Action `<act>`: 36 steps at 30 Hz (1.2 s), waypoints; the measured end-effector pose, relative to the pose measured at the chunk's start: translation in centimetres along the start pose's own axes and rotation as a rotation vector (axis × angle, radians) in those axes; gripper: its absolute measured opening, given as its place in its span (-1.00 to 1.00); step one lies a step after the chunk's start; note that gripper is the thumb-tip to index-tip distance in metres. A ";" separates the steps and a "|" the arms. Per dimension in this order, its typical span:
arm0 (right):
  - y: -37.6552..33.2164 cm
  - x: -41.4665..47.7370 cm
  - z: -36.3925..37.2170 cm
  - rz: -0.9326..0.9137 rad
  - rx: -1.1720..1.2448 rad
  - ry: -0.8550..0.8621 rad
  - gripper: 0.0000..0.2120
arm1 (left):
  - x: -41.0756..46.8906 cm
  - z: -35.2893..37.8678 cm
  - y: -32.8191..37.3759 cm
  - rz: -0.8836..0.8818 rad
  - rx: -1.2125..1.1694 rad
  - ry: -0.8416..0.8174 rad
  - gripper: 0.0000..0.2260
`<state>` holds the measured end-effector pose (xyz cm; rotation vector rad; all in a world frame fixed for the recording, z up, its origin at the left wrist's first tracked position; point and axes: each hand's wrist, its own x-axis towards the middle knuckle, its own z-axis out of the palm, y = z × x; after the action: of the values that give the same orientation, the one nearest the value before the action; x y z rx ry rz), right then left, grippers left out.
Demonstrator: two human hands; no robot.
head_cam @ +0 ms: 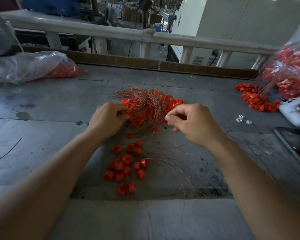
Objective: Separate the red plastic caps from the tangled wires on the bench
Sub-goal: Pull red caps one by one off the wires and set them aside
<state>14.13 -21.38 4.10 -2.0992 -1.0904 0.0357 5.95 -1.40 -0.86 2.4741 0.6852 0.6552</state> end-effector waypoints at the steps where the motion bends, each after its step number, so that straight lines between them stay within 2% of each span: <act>1: 0.1 0.0 -0.1 0.005 0.001 0.011 -0.77 | 0.0 0.1 0.0 0.005 0.000 0.024 -0.78; 9: 0.6 0.4 -0.3 0.038 0.010 0.050 -0.79 | -0.8 -1.2 -0.7 -0.020 -0.076 0.105 -0.85; 15: 0.8 0.4 -0.2 0.046 -0.007 0.048 -0.78 | -1.7 -2.4 -1.0 -0.112 -0.156 0.125 -0.94; 21: 0.8 0.4 -0.1 0.056 -0.026 0.050 -0.79 | -2.1 -3.5 -0.7 -0.201 -0.197 0.146 -0.82; 28: 0.8 0.6 0.0 0.055 -0.055 0.064 -0.90 | -2.3 -5.1 -0.5 -0.253 -0.481 0.165 -0.83; 31: 0.7 0.6 0.0 0.056 -0.057 0.065 -0.90 | -2.2 -5.5 -0.5 -0.285 -0.573 0.246 -0.84; 33: 0.7 0.6 0.0 0.059 -0.062 0.061 -0.90 | -2.2 -5.9 -0.3 -0.267 -0.587 0.355 -0.84; 36: 0.6 0.5 -0.1 0.053 -0.062 0.068 -0.89 | -2.3 -6.8 0.2 -0.224 -0.737 0.528 -0.87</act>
<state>14.93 -21.26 3.94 -2.1682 -1.0078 -0.0439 0.50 -0.67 3.70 1.5320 0.7220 1.2269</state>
